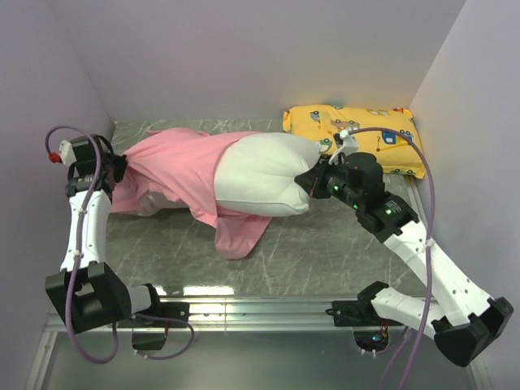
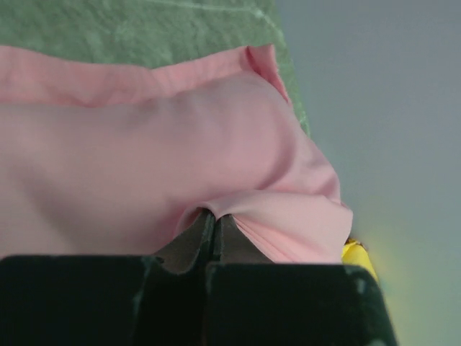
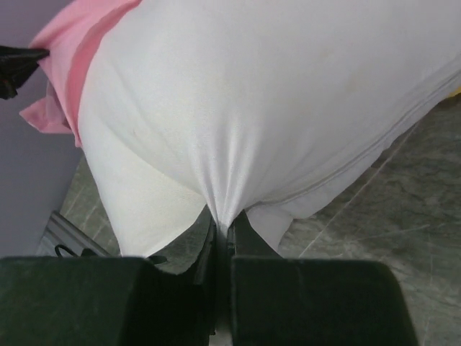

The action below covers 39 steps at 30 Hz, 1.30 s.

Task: Remove the pillowcase from the pillow

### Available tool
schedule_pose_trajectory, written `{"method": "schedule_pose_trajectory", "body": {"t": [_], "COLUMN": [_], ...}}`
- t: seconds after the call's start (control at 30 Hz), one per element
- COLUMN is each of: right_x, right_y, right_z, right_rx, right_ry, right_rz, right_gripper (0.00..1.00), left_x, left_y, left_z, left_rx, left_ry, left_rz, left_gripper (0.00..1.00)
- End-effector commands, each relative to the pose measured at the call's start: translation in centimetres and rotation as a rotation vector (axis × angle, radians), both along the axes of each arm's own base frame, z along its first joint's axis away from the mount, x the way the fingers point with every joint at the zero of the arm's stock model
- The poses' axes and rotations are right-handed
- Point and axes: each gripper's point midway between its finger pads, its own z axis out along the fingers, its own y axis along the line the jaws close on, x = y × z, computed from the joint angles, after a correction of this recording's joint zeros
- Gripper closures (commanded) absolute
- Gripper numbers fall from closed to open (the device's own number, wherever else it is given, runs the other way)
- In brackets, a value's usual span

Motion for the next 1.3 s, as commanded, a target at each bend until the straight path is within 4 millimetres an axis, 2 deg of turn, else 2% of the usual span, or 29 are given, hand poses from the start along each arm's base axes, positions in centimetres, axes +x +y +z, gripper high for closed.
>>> {"method": "schedule_pose_trajectory", "body": {"t": [0.0, 0.07, 0.13, 0.23, 0.27, 0.3, 0.33, 0.37, 0.43, 0.47, 0.5, 0.57, 0.6, 0.63, 0.7, 0.73, 0.8, 0.83, 0.87, 0.93, 0.97, 1.03, 1.07, 1.13, 1.17, 1.2, 1.23, 1.27], "right_x": [-0.7, -1.1, -1.7, -3.0, -3.3, -3.6, -3.8, -3.9, -4.4, -4.6, -4.8, -5.1, -5.3, -5.3, -5.1, -4.7, -4.0, -3.6, -3.2, -1.5, -0.8, 1.1, 2.3, 3.9, 4.5, 5.5, 5.9, 5.8], "right_y": [-4.4, -4.7, -4.6, -3.1, -2.9, -3.1, -3.1, -3.2, -3.6, -3.8, -4.1, -4.9, -5.5, -5.8, -6.7, -7.1, -6.8, -6.4, -5.8, -4.4, -4.0, -1.8, -0.6, 0.5, 1.0, 1.8, 2.3, 2.9], "right_z": [3.8, 3.1, 1.7, -1.8, -2.8, -5.2, -6.1, -7.1, -8.8, -9.0, -8.9, -8.9, -8.3, -8.0, -7.0, -6.7, -5.6, -5.3, -4.8, -3.8, -3.6, -3.4, -4.1, -5.0, -5.7, -7.7, -8.5, -11.1], "right_rx": [0.005, 0.004, 0.010, 0.024, 0.021, -0.002, -0.006, -0.018, -0.035, -0.037, -0.036, -0.064, -0.076, -0.085, -0.103, -0.113, -0.114, -0.107, -0.095, -0.080, -0.077, -0.064, -0.074, -0.086, -0.094, -0.106, -0.110, -0.135], "right_ry": [-0.126, -0.116, -0.093, -0.023, -0.004, 0.036, 0.048, 0.064, 0.092, 0.094, 0.086, 0.083, 0.068, 0.056, 0.026, 0.015, 0.001, -0.002, -0.007, -0.009, -0.009, 0.003, 0.035, 0.057, 0.069, 0.113, 0.132, 0.185], "right_rz": [-0.129, -0.128, -0.114, -0.028, -0.017, -0.024, -0.028, -0.033, -0.039, -0.044, -0.049, -0.076, -0.087, -0.100, -0.135, -0.159, -0.160, -0.153, -0.132, -0.122, -0.116, -0.069, -0.045, -0.044, -0.044, -0.039, -0.035, -0.025], "right_gripper": [1.00, 1.00, 1.00, 1.00, 1.00, 1.00, 1.00, 0.96, 0.76, 0.55, 0.47, 0.32, 0.29, 0.26, 0.18, 0.17, 0.13, 0.12, 0.11, 0.10, 0.09, 0.08, 0.08, 0.07, 0.07, 0.07, 0.07, 0.08], "left_x": [-0.4, -0.7, -0.6, -0.9, -1.0, -1.5, -1.8, -2.2, -3.3, -3.8, -4.5, -5.3, -6.0, -6.3, -6.9, -7.2, -7.0, -6.8, -6.3, -5.0, -4.2, -1.8, -0.1, 1.6, 2.2, 3.7, 4.3, 5.9], "left_y": [9.0, 9.8, 9.2, 6.9, 6.2, 4.9, 4.3, 3.4, 2.2, 1.7, 1.2, 0.9, 0.7, 0.6, 0.5, 0.4, -0.7, -1.2, -2.5, -4.3, -7.4, -9.7, -12.9, -15.5, -17.9, -19.0, -19.9, -21.5], "left_z": [3.1, 2.2, 1.6, 1.4, 1.3, 0.9, 0.7, -0.1, 0.4, -0.1, 0.8, 1.4, 2.0, 2.8, 4.8, 5.1, 6.8, 7.4, 8.8, 9.4, 10.9, 10.0, 9.6, 9.2, 10.2, 8.1, 7.5, 6.5], "left_rx": [0.107, 0.092, 0.074, 0.072, 0.088, 0.088, 0.091, 0.096, 0.107, 0.113, 0.128, 0.165, 0.188, 0.214, 0.292, 0.318, 0.342, 0.343, 0.359, 0.361, 0.372, 0.386, 0.375, 0.388, 0.412, 0.418, 0.434, 0.435], "left_ry": [-0.071, -0.053, -0.058, -0.102, -0.104, -0.094, -0.081, -0.062, -0.084, -0.071, -0.094, -0.090, -0.092, -0.099, -0.117, -0.107, -0.142, -0.159, -0.206, -0.220, -0.262, -0.218, -0.193, -0.168, -0.187, -0.124, -0.102, -0.074], "left_rz": [0.247, 0.256, 0.215, 0.120, 0.088, 0.054, 0.039, 0.008, -0.023, -0.039, -0.053, -0.078, -0.085, -0.094, -0.125, -0.139, -0.175, -0.193, -0.235, -0.290, -0.387, -0.462, -0.566, -0.633, -0.686, -0.715, -0.747, -0.793], "left_gripper": [1.00, 1.00, 0.99, 1.00, 1.00, 0.99, 0.99, 1.00, 0.99, 0.96, 0.93, 0.78, 0.70, 0.57, 0.45, 0.36, 0.31, 0.28, 0.23, 0.19, 0.18, 0.16, 0.16, 0.14, 0.14, 0.13, 0.12, 0.11]}}
